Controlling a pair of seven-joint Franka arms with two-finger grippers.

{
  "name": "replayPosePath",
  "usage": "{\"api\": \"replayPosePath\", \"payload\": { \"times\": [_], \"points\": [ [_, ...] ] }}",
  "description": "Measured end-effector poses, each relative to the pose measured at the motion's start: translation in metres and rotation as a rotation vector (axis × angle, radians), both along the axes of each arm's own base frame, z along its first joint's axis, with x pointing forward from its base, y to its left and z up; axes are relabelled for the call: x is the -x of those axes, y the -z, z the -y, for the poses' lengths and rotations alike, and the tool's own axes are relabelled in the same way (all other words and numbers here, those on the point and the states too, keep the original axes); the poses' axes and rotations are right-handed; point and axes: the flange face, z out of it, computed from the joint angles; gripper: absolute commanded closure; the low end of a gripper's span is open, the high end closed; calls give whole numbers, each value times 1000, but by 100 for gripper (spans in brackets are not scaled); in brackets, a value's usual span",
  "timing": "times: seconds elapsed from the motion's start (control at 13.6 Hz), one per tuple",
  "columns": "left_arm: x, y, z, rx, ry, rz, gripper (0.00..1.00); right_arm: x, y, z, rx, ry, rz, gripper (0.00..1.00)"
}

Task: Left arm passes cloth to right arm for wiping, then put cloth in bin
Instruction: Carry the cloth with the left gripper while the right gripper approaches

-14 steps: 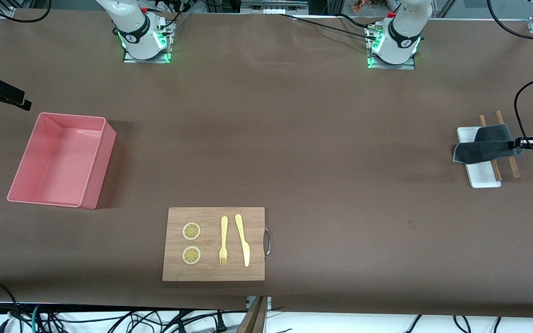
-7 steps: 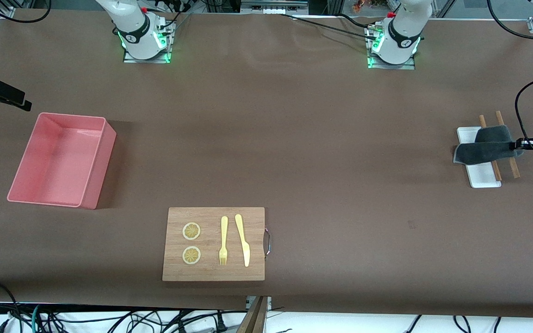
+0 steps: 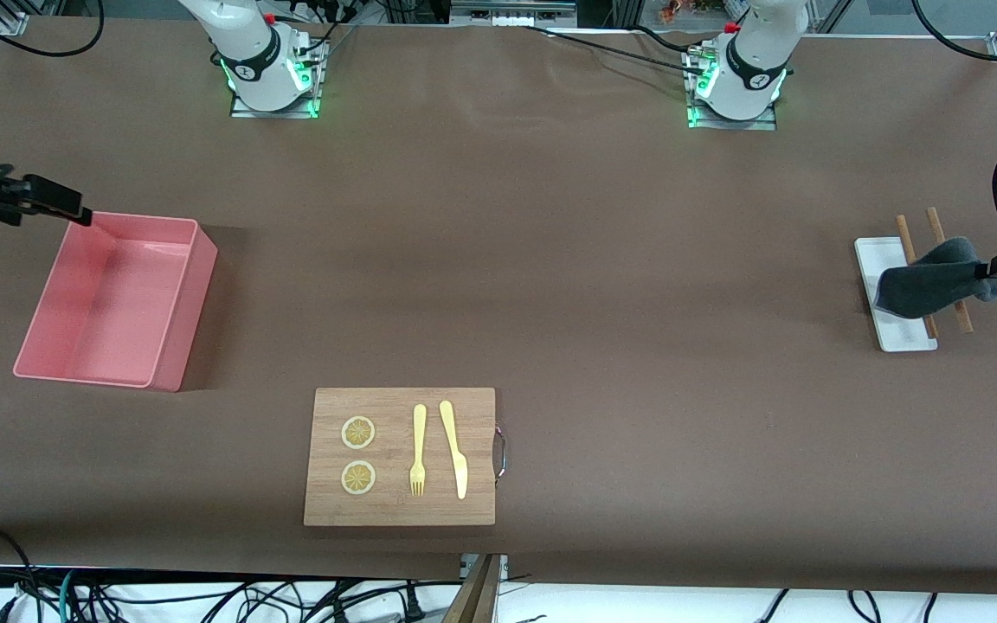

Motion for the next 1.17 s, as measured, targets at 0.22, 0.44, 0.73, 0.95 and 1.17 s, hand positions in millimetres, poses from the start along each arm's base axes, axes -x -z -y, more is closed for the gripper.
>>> {"api": "replayPosePath", "payload": {
  "times": [0.22,0.44,0.73,0.95,1.17],
  "points": [
    [-17,-21,54,25,-10,-34,100,-4,10,-14,-2,-28,-16,0],
    [-33,-36,129,50,-16,-67,100,-8,16,-15,-2,-19,-19,0],
    [-43,-40,236,67,-93,-129,100,-13,18,-59,-17,184,-11,0],
    [-39,-41,336,75,-196,-207,100,-14,17,-104,-15,329,5,0],
    [-28,-51,420,62,-252,-253,100,-19,27,-140,-61,456,-6,0]
  ]
}}
